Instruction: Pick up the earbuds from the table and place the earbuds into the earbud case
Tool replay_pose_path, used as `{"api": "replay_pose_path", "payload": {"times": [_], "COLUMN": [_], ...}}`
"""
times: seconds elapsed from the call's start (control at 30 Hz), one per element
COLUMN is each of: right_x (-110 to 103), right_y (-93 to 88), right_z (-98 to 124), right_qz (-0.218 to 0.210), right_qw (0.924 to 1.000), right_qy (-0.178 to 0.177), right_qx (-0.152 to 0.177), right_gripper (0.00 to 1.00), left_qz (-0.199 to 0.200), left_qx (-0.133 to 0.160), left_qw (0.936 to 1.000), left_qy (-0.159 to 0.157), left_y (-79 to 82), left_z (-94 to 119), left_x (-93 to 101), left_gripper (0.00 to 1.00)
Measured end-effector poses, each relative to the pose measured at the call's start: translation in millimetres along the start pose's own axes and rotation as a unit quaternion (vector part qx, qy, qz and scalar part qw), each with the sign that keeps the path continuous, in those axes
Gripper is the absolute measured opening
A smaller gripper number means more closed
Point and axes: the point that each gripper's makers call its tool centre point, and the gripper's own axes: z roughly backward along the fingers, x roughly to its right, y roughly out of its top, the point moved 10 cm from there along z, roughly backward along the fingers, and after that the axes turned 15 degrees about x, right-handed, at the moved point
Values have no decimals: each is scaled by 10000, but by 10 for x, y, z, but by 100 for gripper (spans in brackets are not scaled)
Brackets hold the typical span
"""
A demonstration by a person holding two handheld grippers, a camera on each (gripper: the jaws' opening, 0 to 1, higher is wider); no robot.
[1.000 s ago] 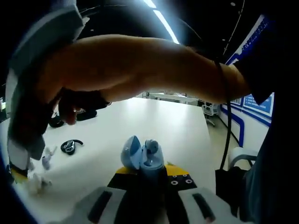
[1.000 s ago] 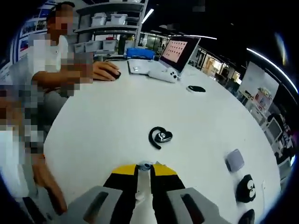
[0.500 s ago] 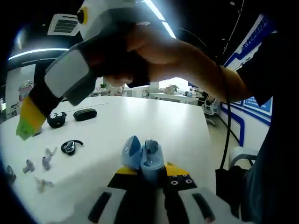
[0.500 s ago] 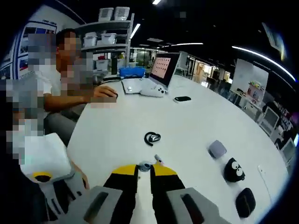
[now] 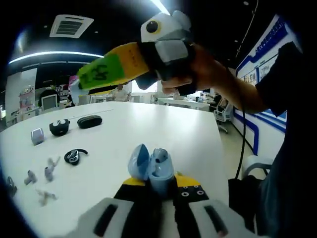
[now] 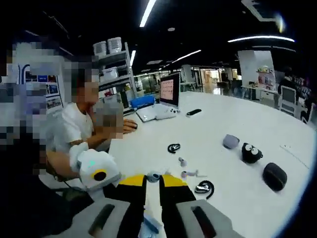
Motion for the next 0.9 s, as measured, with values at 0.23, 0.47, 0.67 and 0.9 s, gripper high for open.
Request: {"api": "replay_pose_path", "payload": {"times": [0.23, 0.47, 0.67, 0.9], "right_x": [-66, -140, -117, -121], "right_y": [-171, -409, -506, -621], "right_z": [232, 346, 363, 336], "right_qz": [-494, -1072, -1428, -1786], "right_qw": [9985, 9912, 9854, 9785], "right_qy": [143, 716, 846, 966], "right_qx": [201, 286, 382, 355], "right_gripper": [10, 10, 10, 10], "left_qz": [19, -161, -207, -339], "left_qx": [-16, -71, -111, -149], "left_qw": [10000, 9998, 9997, 9993], "left_qy": [-12, -11, -40, -33], "left_y": [5, 12, 22, 35], "left_z": [3, -3, -9, -19], "left_x": [0, 24, 15, 32], "left_gripper": [19, 19, 19, 19]}}
